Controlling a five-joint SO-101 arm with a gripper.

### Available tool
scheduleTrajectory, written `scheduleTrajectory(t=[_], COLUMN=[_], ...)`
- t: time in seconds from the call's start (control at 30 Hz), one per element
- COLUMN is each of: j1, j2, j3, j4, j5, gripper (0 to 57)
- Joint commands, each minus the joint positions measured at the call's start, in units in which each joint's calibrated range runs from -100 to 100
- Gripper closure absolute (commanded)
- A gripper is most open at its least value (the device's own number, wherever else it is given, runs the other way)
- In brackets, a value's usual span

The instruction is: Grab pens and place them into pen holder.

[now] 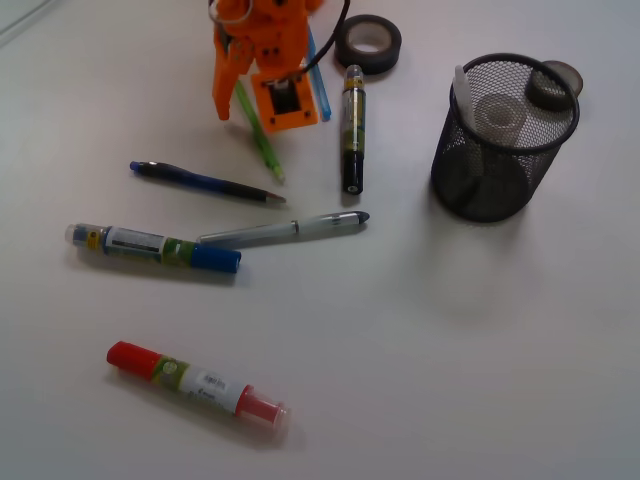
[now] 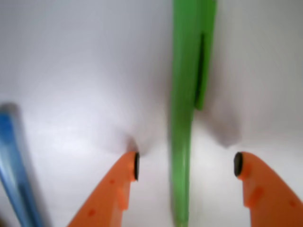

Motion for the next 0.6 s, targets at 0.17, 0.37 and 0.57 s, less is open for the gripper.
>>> scheduleTrajectory(t=[0.17, 0.37, 0.57], j1=[-0.1, 0.0, -0.3], j2=[12.5, 15.2, 6.8], j3=[-15.6, -18.9, -20.8], j4=[8.9, 10.1, 13.7], j5=[0.1, 2.5, 2.6], gripper=[44.2, 57.2, 57.1])
